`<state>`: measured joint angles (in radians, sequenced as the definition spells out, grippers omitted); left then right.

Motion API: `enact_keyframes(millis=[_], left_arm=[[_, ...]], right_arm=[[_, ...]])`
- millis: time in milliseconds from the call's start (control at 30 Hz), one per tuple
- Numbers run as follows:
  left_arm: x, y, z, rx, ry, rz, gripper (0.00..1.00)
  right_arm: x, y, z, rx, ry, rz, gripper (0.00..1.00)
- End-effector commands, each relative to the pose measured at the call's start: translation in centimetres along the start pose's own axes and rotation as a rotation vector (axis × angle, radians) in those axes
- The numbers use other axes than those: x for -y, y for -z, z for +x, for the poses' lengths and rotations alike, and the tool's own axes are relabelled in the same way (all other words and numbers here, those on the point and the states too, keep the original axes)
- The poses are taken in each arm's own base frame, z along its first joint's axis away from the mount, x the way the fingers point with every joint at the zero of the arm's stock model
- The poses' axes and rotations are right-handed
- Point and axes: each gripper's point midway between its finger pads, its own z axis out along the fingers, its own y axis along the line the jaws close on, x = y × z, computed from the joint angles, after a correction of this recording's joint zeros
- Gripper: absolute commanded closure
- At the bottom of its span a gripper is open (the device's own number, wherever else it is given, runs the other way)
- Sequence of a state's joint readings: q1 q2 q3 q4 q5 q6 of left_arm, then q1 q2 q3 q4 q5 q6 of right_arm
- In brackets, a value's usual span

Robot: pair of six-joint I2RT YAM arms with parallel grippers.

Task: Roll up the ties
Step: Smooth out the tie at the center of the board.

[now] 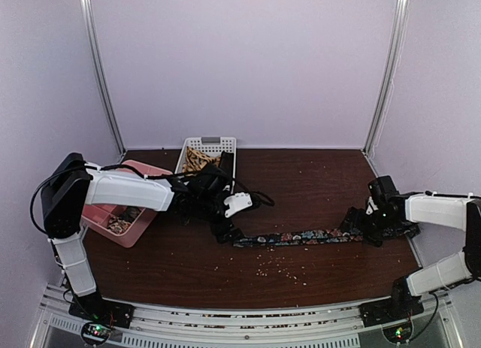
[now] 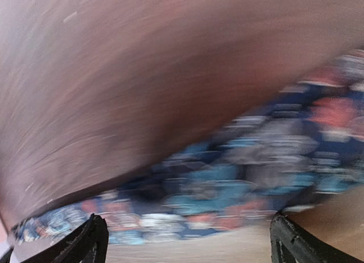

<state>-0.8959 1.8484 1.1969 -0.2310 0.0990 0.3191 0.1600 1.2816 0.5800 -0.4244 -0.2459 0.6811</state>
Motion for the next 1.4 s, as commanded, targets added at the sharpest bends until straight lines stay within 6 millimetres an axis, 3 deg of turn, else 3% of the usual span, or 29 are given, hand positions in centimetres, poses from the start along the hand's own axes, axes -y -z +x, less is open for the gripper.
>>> enact_keyframes(millis=[0, 67, 167, 367, 567, 633, 700, 867, 1033, 1200, 1367], left_arm=[[0.6, 0.4, -2.3, 0.105, 0.033, 0.066, 0.02], [1.2, 0.2, -3.1, 0.134, 0.047, 0.109, 0.04], [2.3, -0.2, -4.3, 0.177, 0.057, 0.166, 0.06], [3.1, -2.0, -5.9, 0.212, 0.097, 0.238, 0.15], [3.8, -3.8, -5.1, 0.175, 0.091, 0.284, 0.34], [4.2, -3.9, -4.5, 0.156, 0.085, 0.297, 0.37], [4.5, -3.7, -3.8, 0.152, 0.075, 0.297, 0.33], [3.8, -1.9, -3.6, 0.205, 0.058, 0.222, 0.14], [3.4, -3.2, -4.3, 0.17, -0.004, 0.197, 0.13], [4.2, -4.7, -7.9, 0.199, -0.042, 0.25, 0.14], [5.0, -7.3, -10.7, 0.203, -0.011, 0.286, 0.14]], right_arm=[[5.0, 1.3, 0.2, 0.021, -0.083, 0.135, 0.0], [5.2, 1.6, -0.5, 0.041, -0.107, 0.105, 0.0], [3.0, 2.3, -1.4, 0.056, -0.056, 0.001, 0.01], [-3.2, 5.5, -3.0, 0.155, 0.086, -0.257, 0.01], [-11.2, 8.9, -2.8, 0.217, 0.256, -0.545, 0.0], [-13.4, 9.4, -2.4, 0.199, 0.347, -0.563, 0.0], [-15.0, 9.4, -2.1, 0.208, 0.501, -0.511, 0.0], [-16.5, 7.9, -0.9, 0.218, 0.718, -0.349, 0.0], [-16.2, 7.1, -0.6, 0.182, 0.695, -0.32, 0.0], [-14.3, 7.3, -1.4, 0.193, 0.599, -0.32, 0.0], [-12.3, 9.5, -3.8, 0.258, 0.394, -0.472, 0.0]])
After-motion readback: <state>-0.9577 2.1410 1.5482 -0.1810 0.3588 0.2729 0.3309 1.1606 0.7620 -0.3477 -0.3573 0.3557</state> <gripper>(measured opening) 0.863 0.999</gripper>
